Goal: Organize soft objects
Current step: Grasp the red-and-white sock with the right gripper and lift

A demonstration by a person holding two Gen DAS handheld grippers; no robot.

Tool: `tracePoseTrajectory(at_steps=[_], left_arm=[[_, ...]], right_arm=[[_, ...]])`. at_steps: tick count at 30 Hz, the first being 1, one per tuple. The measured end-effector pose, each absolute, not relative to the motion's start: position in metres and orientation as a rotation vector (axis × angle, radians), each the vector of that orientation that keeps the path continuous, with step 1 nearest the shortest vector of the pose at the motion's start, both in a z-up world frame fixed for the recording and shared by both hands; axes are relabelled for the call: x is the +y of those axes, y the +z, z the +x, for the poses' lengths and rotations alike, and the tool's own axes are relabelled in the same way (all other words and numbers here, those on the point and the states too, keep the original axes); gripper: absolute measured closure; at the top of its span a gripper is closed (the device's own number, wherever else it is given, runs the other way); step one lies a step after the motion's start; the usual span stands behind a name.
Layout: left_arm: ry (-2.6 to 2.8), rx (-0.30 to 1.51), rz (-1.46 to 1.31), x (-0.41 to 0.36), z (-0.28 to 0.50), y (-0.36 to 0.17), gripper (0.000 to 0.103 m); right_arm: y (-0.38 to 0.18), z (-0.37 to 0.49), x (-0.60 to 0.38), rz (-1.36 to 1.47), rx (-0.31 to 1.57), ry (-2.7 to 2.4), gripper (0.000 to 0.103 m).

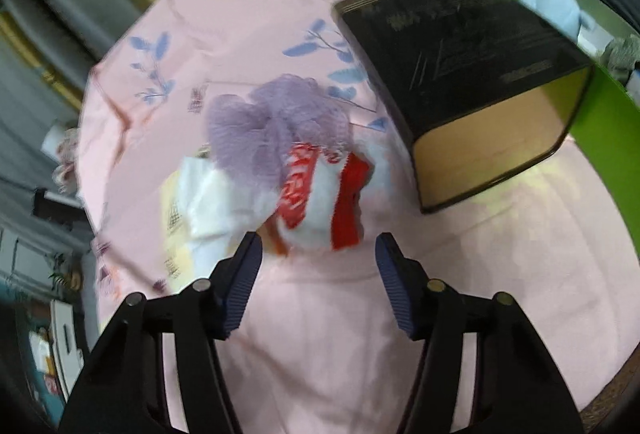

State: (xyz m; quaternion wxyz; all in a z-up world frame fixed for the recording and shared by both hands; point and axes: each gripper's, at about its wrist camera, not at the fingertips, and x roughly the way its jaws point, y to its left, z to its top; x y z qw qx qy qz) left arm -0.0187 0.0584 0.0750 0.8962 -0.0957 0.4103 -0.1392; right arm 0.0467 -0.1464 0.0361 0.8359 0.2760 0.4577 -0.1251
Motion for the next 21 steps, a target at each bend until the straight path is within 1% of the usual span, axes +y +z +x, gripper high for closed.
tracePoseTrajectory(at_steps=[2, 4, 5, 6, 7, 10, 13, 16, 21], left_arm=[[-0.284, 0.845, -0.197, 0.059, -0.019, 0.076, 0.01], [-0.286, 0.838, -0.2, 0.059, -0.021, 0.077, 0.01], [-0.292, 0.835, -0.197, 0.059, -0.021, 0.077, 0.01], [-0.297, 0.837, -0.194, 0.058, -0.021, 0.077, 0.01], [-0.297, 0.839, -0.194, 0.057, -0.021, 0.076, 0.01], [-0.301, 0.843, -0.194, 0.056, -0.02, 0.075, 0.01], [-0.301, 0.842, -0.199, 0.056, -0.021, 0.076, 0.01], [-0.303, 0.852, -0.209, 0.054, -0.02, 0.075, 0.01], [-0.322, 0.896, -0.246, 0.05, -0.019, 0.068, 0.01]], right_arm=[[0.028, 0.054, -0.147, 0.588, 0.98, -0.265, 0.046], [0.02, 0.061, -0.148, 0.578, 0.99, -0.263, 0.054], [0.019, 0.064, -0.148, 0.579, 0.99, -0.25, 0.055], [0.017, 0.065, -0.149, 0.59, 0.977, -0.231, 0.058], [0.016, 0.067, -0.149, 0.587, 0.973, -0.227, 0.063], [0.018, 0.069, -0.144, 0.53, 0.974, -0.201, 0.073], [0.025, 0.059, -0.143, 0.491, 0.982, -0.164, 0.076], [0.034, 0.038, -0.148, 0.485, 0.993, -0.09, 0.075], [0.043, -0.002, -0.143, 0.398, 1.076, 0.053, 0.075]])
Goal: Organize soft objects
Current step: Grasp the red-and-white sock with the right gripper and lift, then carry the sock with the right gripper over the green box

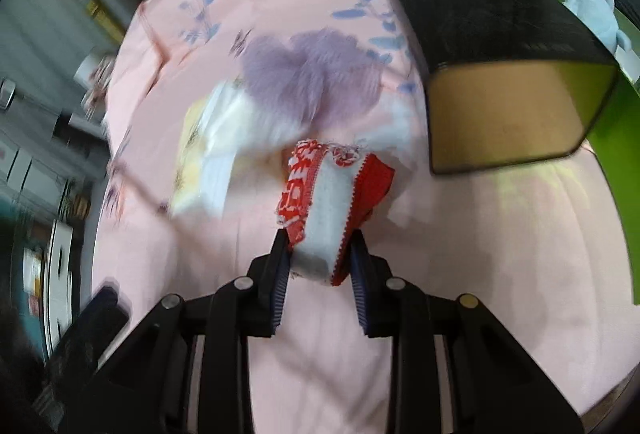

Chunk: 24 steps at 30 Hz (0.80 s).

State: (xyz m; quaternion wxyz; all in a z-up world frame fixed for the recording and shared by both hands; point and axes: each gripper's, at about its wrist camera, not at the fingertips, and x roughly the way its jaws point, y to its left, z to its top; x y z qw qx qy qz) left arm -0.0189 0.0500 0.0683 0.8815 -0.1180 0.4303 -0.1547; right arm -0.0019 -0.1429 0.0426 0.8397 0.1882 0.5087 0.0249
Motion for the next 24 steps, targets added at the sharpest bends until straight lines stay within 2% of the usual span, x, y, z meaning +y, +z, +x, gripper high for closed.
tracePoseTrajectory(at_steps=[5, 9, 11, 18, 20, 22, 23, 24], left_arm=[[-0.341, 0.91, -0.253, 0.041, -0.021, 0.065, 0.01], [-0.371, 0.929, -0.271, 0.034, -0.022, 0.059, 0.01], [-0.377, 0.929, -0.26, 0.027, -0.022, 0.056, 0.01], [-0.524, 1.01, -0.337, -0.008, -0.019, 0.033, 0.017], [-0.551, 1.025, -0.323, -0.018, -0.02, 0.028, 0.028], [-0.561, 1.042, -0.309, -0.027, -0.02, 0.023, 0.041], [-0.568, 1.05, -0.311, -0.03, -0.019, 0.019, 0.045], [-0.578, 1.054, -0.323, -0.031, -0.018, 0.017, 0.053]], right_arm=[[0.031, -0.013, -0.132, 0.325, 1.178, 0.141, 0.063], [0.05, -0.013, -0.146, 0.313, 1.1, 0.094, 0.037], [0.058, -0.009, -0.159, 0.376, 1.069, 0.07, 0.031], [0.049, 0.005, -0.164, 0.43, 1.088, 0.136, 0.032], [0.041, 0.005, -0.16, 0.445, 1.097, 0.152, 0.039], [0.029, 0.006, -0.161, 0.459, 1.124, 0.18, 0.052], [0.023, 0.005, -0.161, 0.471, 1.138, 0.191, 0.055], [0.018, 0.006, -0.16, 0.491, 1.144, 0.217, 0.057]])
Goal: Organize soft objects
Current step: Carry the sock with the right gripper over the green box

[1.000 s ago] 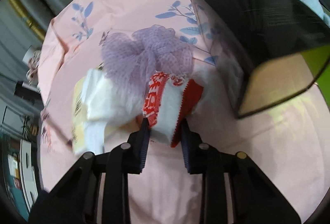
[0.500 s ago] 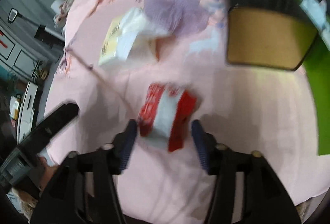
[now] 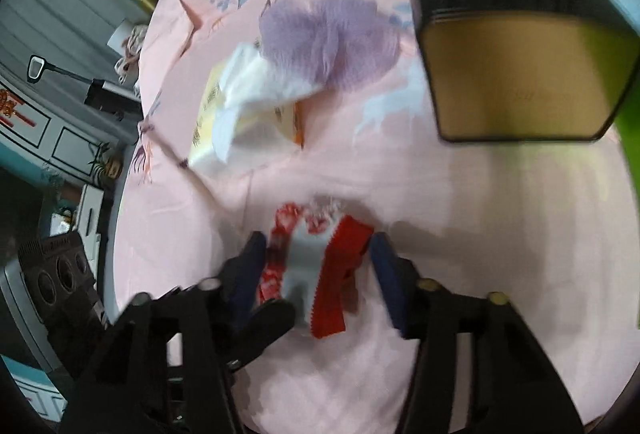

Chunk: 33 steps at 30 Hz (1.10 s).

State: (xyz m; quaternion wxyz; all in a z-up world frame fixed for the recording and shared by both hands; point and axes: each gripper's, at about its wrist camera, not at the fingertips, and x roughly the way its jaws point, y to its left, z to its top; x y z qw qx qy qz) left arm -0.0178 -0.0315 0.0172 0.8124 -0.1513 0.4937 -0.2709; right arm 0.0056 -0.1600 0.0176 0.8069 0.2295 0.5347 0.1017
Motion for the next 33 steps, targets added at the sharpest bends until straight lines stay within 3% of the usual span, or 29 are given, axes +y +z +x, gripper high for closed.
tracePoseTrajectory(at_steps=[2, 5, 15, 26, 33], left_arm=[[-0.613, 1.055, -0.348, -0.034, -0.016, 0.015, 0.067], [-0.63, 1.028, -0.324, -0.04, -0.02, 0.021, 0.073], [-0.766, 0.757, -0.214, -0.083, -0.045, 0.098, 0.074], [-0.971, 0.68, -0.106, -0.208, -0.034, 0.149, 0.074], [-1.026, 0.691, -0.059, -0.282, -0.011, 0.158, 0.074]], right_arm=[[0.015, 0.004, -0.161, 0.516, 1.14, 0.249, 0.062], [0.019, 0.0, -0.161, 0.526, 1.121, 0.258, 0.065], [0.1, -0.035, -0.197, 0.49, 0.837, 0.195, 0.066], [0.15, -0.068, -0.312, 0.577, 0.635, -0.041, 0.064], [0.161, -0.06, -0.374, 0.577, 0.624, -0.138, 0.064]])
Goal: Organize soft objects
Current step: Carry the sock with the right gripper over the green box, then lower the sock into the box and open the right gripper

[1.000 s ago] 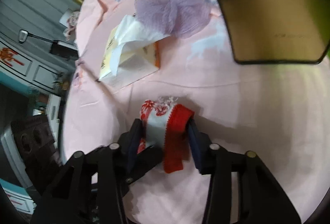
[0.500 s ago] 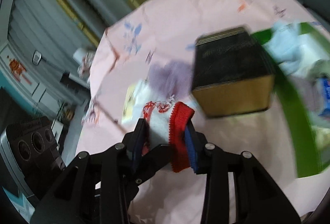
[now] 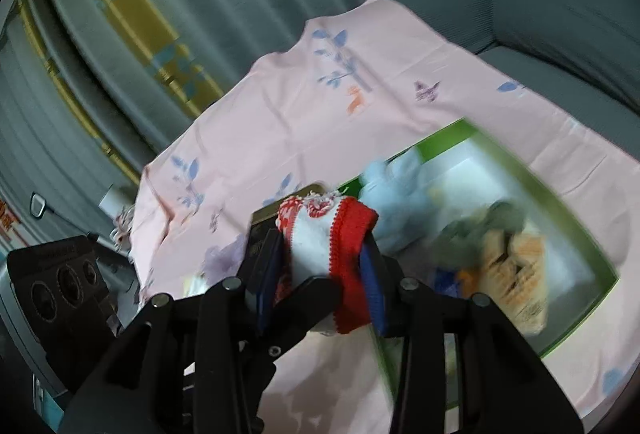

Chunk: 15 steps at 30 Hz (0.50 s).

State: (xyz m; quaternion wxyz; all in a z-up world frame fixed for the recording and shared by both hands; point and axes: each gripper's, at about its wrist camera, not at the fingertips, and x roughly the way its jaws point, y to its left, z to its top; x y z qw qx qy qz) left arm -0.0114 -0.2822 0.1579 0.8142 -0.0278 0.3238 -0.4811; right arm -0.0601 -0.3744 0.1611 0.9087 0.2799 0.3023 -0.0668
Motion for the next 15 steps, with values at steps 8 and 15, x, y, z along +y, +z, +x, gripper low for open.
tracePoseTrajectory(at_steps=[8, 15], left_arm=[[-1.015, 0.746, 0.024, -0.338, 0.013, 0.123, 0.074], [-1.003, 0.816, 0.035, -0.365, 0.035, 0.096, 0.074]], right_arm=[[0.122, -0.043, -0.427, 0.665, 0.64, -0.176, 0.064], [0.102, -0.031, -0.446, 0.698, 0.653, -0.245, 0.064]])
